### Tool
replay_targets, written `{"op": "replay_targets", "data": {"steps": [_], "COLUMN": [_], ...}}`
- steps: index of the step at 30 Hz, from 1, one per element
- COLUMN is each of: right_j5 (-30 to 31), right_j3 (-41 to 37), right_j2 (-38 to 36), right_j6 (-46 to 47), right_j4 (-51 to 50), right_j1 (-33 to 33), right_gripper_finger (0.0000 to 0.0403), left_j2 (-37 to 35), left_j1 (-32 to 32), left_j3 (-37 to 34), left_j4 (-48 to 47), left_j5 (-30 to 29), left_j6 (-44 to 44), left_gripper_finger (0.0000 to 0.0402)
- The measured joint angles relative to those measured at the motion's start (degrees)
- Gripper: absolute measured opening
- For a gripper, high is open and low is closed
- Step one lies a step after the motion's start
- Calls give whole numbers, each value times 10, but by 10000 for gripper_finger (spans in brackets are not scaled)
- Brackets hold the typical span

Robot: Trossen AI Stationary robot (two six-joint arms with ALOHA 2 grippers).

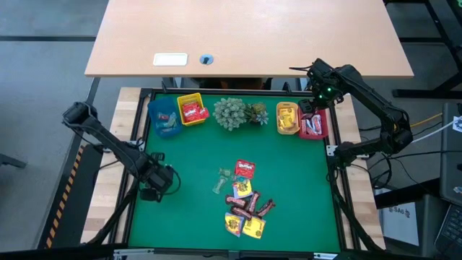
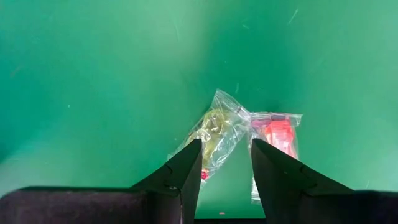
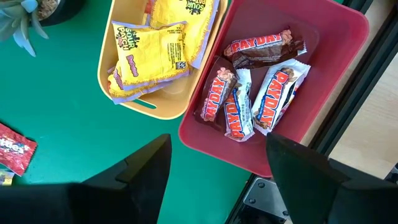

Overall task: Sort candy
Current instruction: Put the green gummy into the blue bin

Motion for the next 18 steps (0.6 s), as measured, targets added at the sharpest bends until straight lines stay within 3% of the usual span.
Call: {"op": "replay_targets", "data": {"steps": [14, 18], "right_j5": [0, 0], "right_j3": [0, 0], "right_j2": [0, 0], "right_j6": [0, 0], "right_j4": [1, 3], "right_j1": [0, 0], "right_gripper_finger": [262, 262], "left_j2": [120, 150], "left_j1": [-3, -3], "left_j3": [0, 2], "left_j4": [34, 40], "left_j5": [-9, -35], "left_j6": [87, 88], "left_gripper_finger": [126, 126]}}
